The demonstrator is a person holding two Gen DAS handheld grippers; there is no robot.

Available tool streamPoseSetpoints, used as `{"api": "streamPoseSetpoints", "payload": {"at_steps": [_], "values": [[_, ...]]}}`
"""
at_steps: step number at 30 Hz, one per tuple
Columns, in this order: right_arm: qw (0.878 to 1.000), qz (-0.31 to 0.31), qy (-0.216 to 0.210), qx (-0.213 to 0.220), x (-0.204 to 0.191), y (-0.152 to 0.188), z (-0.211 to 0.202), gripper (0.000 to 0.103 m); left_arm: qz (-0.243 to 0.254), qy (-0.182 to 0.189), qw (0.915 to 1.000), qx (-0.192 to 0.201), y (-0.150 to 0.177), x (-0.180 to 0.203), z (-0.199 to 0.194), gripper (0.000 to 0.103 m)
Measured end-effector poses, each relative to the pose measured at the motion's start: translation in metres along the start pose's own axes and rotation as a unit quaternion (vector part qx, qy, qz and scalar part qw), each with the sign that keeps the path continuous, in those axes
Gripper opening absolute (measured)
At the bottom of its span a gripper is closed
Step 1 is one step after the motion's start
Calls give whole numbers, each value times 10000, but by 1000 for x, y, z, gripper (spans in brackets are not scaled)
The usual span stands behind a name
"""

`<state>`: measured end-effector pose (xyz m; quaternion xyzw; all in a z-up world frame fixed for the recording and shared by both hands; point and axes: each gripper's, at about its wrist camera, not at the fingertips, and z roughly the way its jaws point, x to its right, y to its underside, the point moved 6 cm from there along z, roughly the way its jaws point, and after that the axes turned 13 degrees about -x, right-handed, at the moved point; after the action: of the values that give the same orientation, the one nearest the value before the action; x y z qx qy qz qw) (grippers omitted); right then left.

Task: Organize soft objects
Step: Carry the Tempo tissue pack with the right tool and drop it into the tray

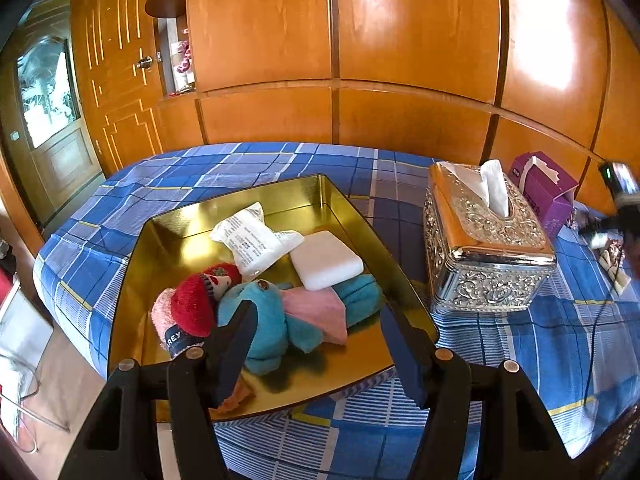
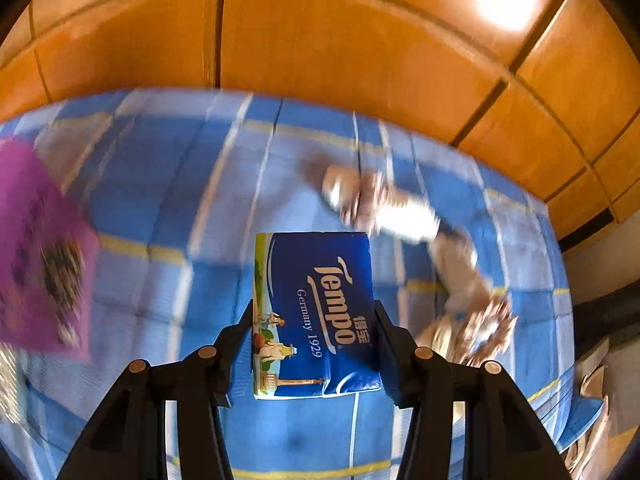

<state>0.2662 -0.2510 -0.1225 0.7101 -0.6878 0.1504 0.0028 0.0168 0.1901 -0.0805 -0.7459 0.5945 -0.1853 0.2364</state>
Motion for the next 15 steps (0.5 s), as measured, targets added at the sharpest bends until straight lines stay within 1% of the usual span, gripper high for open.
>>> {"api": "streamPoseSetpoints", "payload": {"at_steps": [3,7,9,11,14,15], "values": [[9993,30,-32,362,-3,-29,-34,52,19,12,10000,-13,2,1,1,65],[9960,-159,-90,872,-28,-61,-89,52,43,37,10000,-27,3,3,2,65],[9931,-316,-182,1118,-45,-71,-116,52,54,53,10000,-28,4,4,2,65],[9882,-530,-401,1377,-70,-78,-143,52,68,63,9999,-38,5,4,2,65],[9785,-935,-718,1690,-110,-79,-172,52,81,59,9999,-35,6,4,2,65],[9726,-1165,-891,1805,-130,-75,-184,52,75,53,10000,-30,6,4,2,65]]}}
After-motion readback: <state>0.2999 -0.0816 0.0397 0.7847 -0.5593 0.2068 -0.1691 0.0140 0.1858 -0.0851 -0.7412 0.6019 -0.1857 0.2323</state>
